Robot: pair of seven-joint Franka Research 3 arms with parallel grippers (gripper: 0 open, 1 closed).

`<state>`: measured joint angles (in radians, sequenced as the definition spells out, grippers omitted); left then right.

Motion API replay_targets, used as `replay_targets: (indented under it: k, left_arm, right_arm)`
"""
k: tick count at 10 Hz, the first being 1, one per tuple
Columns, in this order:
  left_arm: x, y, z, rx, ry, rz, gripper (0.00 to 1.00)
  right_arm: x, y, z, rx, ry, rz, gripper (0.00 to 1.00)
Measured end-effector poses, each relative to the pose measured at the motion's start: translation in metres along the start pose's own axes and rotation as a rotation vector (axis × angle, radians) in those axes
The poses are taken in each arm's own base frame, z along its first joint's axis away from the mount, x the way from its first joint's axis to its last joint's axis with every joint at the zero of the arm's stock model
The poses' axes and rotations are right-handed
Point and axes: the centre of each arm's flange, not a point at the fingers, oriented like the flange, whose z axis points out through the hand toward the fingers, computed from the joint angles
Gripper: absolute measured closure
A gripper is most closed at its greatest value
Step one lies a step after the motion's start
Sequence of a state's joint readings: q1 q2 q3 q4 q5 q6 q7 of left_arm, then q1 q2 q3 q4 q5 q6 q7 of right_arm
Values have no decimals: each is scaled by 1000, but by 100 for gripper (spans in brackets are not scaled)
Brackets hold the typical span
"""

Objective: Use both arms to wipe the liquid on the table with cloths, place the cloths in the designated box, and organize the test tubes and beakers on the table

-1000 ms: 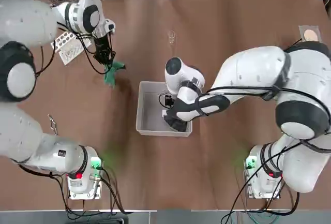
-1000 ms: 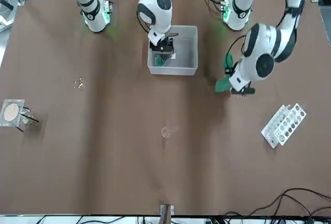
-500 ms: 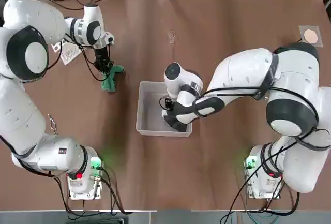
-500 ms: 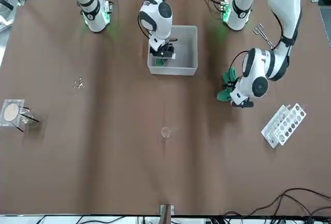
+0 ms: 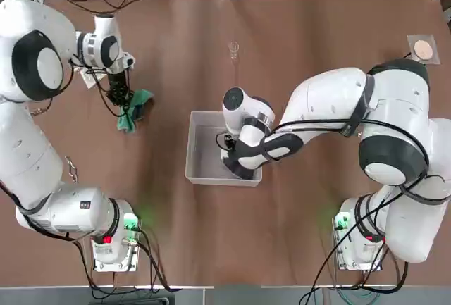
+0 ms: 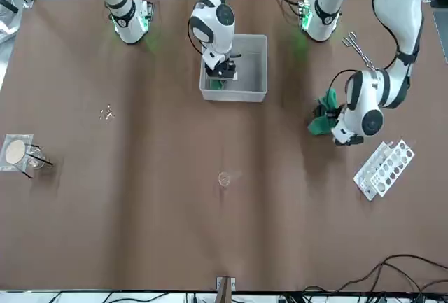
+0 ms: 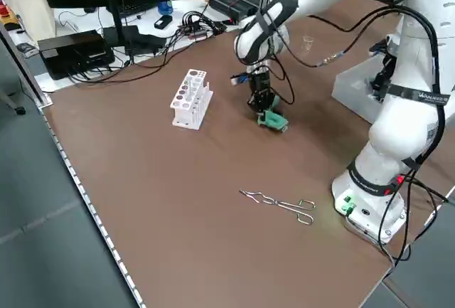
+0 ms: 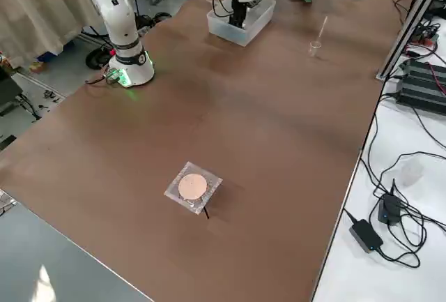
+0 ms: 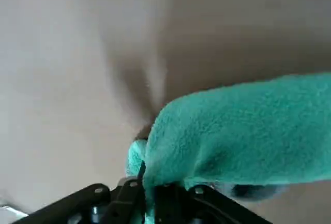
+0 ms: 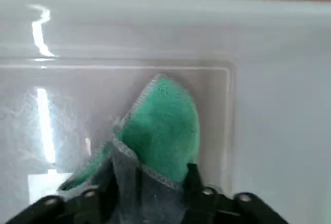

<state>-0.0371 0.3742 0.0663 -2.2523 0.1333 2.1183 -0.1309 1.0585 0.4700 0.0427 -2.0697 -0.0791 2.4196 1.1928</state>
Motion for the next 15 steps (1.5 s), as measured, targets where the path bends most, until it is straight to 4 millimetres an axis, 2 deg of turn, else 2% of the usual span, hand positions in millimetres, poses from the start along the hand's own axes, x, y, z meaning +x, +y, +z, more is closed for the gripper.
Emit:
replay_targets:
  k: [1,3,4,5,6,7,8,9,10,11,12,13,15]
  left_arm:
    - [-2,-26,8,12,-14,-19,94]
    - [-5,-67,14,13,-26,-51,94]
    - [-6,-77,15,11,-28,-56,94]
    - [-6,-78,15,11,-28,-55,93]
    - [-5,-66,12,14,-24,-33,93]
    - [-3,-38,9,20,-16,-8,94]
    - [-4,1,4,25,-5,2,94]
    - [-6,39,0,21,10,11,94]
    - [-9,71,-4,5,32,17,94]
    - [-10,99,-8,-9,55,19,94]
    - [-11,128,-16,-25,75,16,94]
    - [-10,160,-28,-50,99,8,94]
    - [-11,223,-57,-101,149,2,94]
  right_arm:
    - [1,0,-1,1,1,3,65]
    - [3,-1,-2,3,3,5,88]
    - [3,-1,-3,3,3,5,89]
    - [6,-2,-6,-6,1,1,90]
    - [13,-6,-18,-35,-5,-3,90]
    - [24,-10,-47,-85,-20,-4,90]
    - [38,-11,-93,-131,-38,-12,90]
    - [58,-3,-142,-151,-55,-18,90]
    - [85,17,-182,-154,-80,-14,90]
    - [118,48,-210,-145,-111,-27,90]
    - [153,87,-227,-135,-140,-51,90]
    - [191,132,-234,-120,-168,-70,90]
    - [267,233,-225,-74,-216,-74,90]
